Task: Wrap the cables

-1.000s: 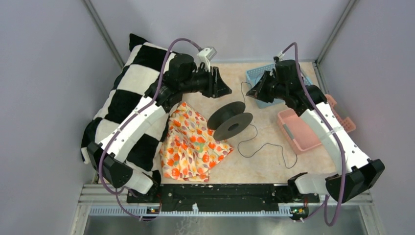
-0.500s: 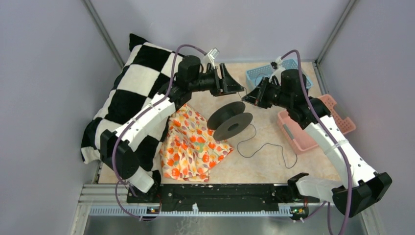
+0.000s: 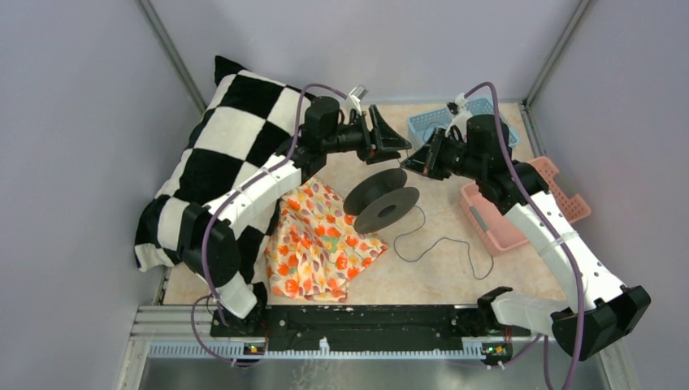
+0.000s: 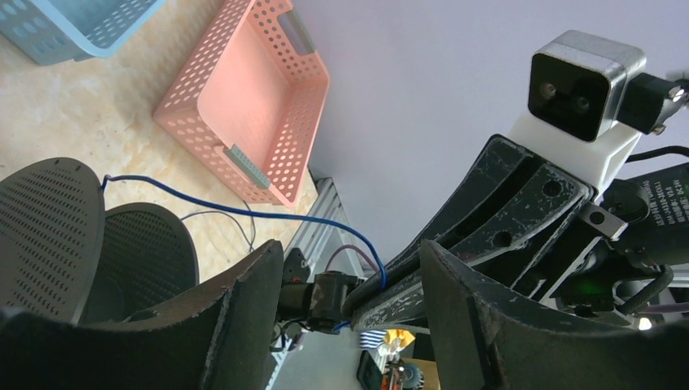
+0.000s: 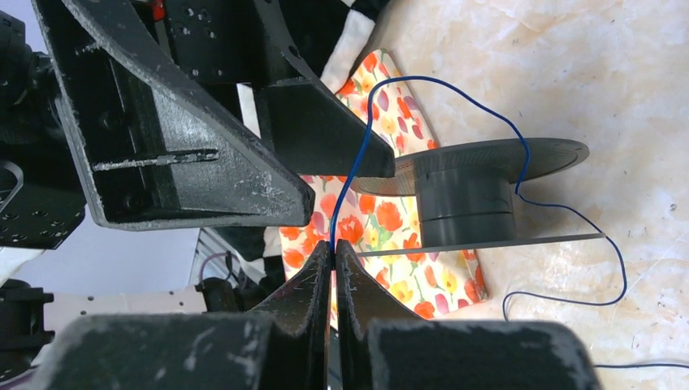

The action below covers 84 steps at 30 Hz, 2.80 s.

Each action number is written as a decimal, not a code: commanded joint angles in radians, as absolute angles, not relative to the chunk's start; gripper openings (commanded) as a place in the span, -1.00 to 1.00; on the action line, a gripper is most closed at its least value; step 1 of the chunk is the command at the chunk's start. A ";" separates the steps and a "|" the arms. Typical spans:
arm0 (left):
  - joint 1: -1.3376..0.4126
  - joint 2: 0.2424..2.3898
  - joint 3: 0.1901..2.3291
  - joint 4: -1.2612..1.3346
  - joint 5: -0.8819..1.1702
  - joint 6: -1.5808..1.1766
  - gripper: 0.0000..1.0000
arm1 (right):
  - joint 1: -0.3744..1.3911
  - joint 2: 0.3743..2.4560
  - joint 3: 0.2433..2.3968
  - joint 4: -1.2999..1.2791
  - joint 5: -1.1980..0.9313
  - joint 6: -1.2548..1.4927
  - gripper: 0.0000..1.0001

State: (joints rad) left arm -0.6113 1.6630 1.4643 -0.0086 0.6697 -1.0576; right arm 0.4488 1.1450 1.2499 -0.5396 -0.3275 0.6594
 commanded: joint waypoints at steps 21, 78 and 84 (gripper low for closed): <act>-0.566 1.666 1.507 -0.110 0.918 -0.788 -1.00 | 0.397 1.034 1.365 -0.685 -0.263 0.416 0.47; -0.476 1.635 1.699 -0.761 0.816 -0.079 0.33 | 0.569 1.233 1.191 -0.294 -0.017 -0.022 -1.00; -0.435 1.576 1.641 -0.764 0.800 -0.060 0.50 | 0.643 1.291 1.248 -0.432 0.092 -0.015 -1.00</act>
